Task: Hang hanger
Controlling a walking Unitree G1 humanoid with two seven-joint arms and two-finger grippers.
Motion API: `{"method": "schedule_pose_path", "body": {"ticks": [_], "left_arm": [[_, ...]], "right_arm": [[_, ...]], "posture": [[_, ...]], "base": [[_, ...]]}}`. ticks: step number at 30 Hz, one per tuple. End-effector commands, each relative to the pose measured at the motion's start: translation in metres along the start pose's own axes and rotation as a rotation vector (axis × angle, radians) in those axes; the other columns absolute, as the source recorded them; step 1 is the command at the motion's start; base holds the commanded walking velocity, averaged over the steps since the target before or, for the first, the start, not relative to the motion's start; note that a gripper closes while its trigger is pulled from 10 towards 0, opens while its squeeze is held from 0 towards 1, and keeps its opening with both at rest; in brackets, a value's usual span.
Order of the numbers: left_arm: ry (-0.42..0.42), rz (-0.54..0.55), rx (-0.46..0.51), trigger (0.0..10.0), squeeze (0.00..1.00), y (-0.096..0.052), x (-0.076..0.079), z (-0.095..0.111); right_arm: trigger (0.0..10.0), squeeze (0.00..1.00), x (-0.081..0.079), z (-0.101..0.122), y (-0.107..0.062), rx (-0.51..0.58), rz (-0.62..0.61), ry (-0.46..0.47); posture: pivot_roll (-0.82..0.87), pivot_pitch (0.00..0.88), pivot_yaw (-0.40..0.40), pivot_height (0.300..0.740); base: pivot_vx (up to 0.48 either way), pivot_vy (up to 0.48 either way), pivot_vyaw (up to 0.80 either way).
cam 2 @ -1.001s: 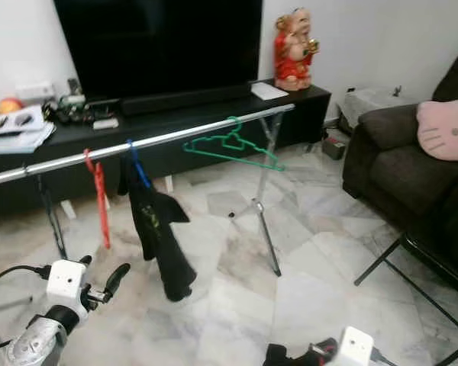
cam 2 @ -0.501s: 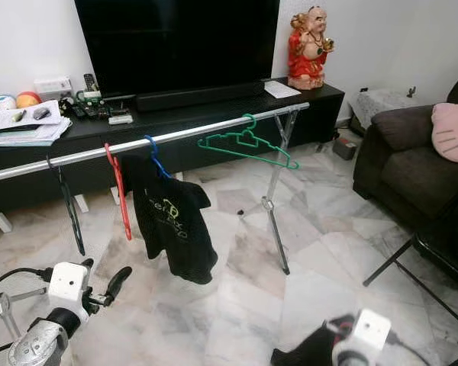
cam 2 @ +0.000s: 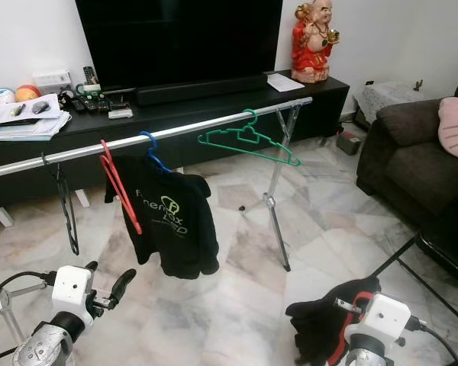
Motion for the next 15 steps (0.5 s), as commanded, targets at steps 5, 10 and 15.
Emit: {"method": "schedule_pose_path", "body": {"ticks": [5,10,15], "left_arm": [[-0.017,0.025,0.03,10.0,0.0,0.002,-0.003,0.009],[-0.022,0.029,0.035,10.0,0.0,0.004,-0.004,0.011],[-0.021,0.025,0.031,10.0,0.0,0.005,-0.002,0.01]], "right_arm": [[10.0,0.0,-0.016,0.006,0.006,0.002,0.039,0.001],[10.0,0.0,-0.022,0.006,0.007,-0.013,0.062,-0.004],[10.0,0.0,-0.026,0.002,0.007,-0.038,0.073,-0.012]], "posture": [[-0.01,0.0,-0.013,0.74],[-0.01,0.0,-0.016,0.74],[-0.01,0.0,-0.015,0.74]], "base": [[0.0,0.0,0.0],[0.256,0.0,0.0],[0.363,0.0,0.0]]}}
Point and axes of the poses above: a point about 5 cm out from each wrist's last joint towards the gripper, its own y axis pointing out of the wrist towards the gripper, its own z axis along the axis of the wrist's last joint, x = y × z, the point moved 5 cm from there along y, pointing out of the wrist towards the gripper, and after that the axes turned 11 degrees about y, right-handed, at the moved point
